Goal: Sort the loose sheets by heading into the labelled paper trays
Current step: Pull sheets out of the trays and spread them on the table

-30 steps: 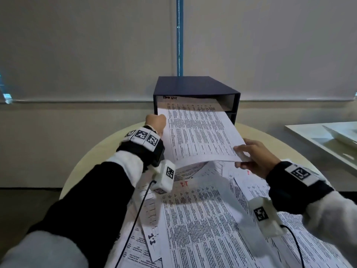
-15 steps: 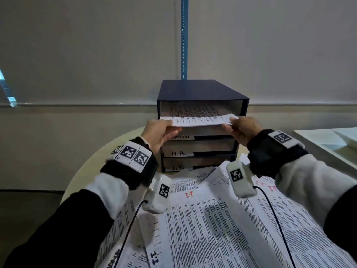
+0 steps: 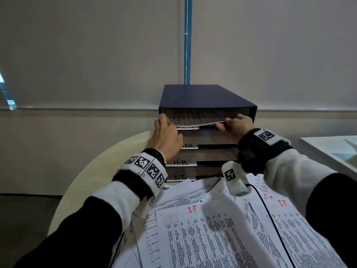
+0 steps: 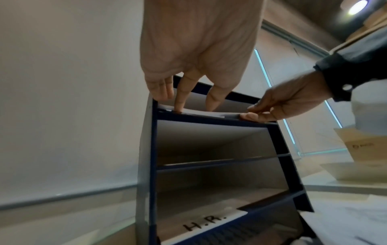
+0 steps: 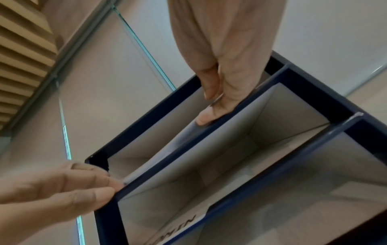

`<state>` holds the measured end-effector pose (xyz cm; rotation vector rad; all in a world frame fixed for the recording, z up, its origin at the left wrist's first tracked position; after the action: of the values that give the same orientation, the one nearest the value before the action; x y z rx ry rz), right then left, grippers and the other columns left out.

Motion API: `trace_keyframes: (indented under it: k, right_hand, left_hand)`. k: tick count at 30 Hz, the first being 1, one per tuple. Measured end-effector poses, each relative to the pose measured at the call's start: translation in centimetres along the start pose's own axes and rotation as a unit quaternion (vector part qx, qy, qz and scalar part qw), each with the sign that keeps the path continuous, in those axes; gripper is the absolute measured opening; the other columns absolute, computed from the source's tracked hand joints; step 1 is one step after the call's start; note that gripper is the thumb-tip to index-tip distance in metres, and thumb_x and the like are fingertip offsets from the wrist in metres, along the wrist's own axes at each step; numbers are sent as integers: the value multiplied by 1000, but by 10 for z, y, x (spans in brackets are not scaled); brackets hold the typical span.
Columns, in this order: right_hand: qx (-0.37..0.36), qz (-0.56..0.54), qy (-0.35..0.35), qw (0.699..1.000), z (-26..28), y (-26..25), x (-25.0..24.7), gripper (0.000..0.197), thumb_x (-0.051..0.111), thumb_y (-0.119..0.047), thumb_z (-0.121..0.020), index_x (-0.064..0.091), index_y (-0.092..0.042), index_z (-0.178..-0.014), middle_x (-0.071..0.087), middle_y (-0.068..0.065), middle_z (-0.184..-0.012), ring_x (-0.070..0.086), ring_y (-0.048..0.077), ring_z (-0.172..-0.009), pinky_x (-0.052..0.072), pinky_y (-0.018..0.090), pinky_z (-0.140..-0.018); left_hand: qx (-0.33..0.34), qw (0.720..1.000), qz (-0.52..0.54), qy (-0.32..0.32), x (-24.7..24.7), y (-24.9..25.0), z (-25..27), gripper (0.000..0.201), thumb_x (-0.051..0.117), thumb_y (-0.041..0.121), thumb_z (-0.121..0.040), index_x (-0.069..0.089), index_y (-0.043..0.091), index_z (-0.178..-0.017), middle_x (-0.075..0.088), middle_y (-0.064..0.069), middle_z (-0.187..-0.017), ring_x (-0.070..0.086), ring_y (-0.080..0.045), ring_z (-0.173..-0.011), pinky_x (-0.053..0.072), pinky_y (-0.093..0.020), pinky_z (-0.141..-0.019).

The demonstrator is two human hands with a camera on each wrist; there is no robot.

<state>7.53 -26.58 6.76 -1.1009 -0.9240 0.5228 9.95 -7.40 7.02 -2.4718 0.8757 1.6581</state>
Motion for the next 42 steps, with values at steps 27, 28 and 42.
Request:
trace_keyframes:
  k: [27,28,42]
  right_hand:
    - [-95,495,-177,846,61,11,-8,47,51,-12,-93,40,-15,-138,55,8,-128,59,11,-61,48,24,-61]
    - [-88,508,-186,836,67,16,-10,44,50,-12,-93,43,-14,-136,56,10,-126,59,12,-64,49,24,-63]
    - [12,781,-343,522,131,125,-59,60,71,-26,-80,45,-24,-134,40,1,-142,39,23,-129,36,37,-107]
  left_hand:
    - [-32,991,56,-116,12,9,28,57,48,37,-92,28,12,-140,19,-10,-151,15,-25,-141,15,-46,-113]
    - [-34,991,75,-109,11,11,36,52,49,34,-91,32,12,-135,25,-11,-146,21,-27,-136,21,-43,-110]
    - [-70,892,-102,-435,69,-19,118,80,70,40,-78,32,7,-140,43,-12,-138,48,-26,-120,43,-35,-98]
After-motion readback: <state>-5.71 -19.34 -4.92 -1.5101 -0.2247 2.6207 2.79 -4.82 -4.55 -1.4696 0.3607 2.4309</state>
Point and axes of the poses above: each hand's wrist, its own z-axis away from the middle knuckle, its own x-axis out of the palm, y = z × x, the point moved 5 cm from there along -z, towards the middle knuckle
